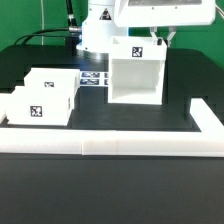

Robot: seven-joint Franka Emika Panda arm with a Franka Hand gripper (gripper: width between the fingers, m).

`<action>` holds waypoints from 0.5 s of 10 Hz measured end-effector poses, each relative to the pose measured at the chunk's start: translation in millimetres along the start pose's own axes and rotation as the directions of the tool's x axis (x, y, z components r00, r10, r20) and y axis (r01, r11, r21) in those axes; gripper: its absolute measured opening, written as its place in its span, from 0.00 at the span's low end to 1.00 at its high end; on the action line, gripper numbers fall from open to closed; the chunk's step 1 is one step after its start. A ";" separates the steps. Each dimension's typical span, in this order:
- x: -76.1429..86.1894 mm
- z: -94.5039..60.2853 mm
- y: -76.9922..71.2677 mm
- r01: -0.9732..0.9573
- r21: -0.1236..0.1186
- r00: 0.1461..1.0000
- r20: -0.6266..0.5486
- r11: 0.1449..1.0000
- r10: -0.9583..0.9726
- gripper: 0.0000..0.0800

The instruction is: Assemble drawer

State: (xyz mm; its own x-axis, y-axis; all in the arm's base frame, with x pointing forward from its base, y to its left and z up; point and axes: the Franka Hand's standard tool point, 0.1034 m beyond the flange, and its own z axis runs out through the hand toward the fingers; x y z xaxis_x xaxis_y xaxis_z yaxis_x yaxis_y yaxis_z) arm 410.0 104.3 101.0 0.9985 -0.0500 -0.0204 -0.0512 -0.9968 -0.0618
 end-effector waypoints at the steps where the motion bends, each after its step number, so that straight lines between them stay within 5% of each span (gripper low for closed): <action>1: 20.9 0.2 0.0 0.009 0.010 1.000 -0.009 1.000 -0.009 0.05; 5: 94.6 -2.4 11.3 0.028 0.032 0.997 -0.069 0.999 -0.026 0.05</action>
Offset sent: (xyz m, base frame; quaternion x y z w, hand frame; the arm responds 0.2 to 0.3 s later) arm 0.0662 -0.0141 -0.0121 0.0156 0.0030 -0.0113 0.9998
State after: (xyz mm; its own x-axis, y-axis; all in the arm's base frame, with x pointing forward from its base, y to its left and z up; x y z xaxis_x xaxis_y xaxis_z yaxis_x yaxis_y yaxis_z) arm 503.9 88.2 100.8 0.9984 -0.0284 0.0499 -0.0236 -0.9953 -0.0940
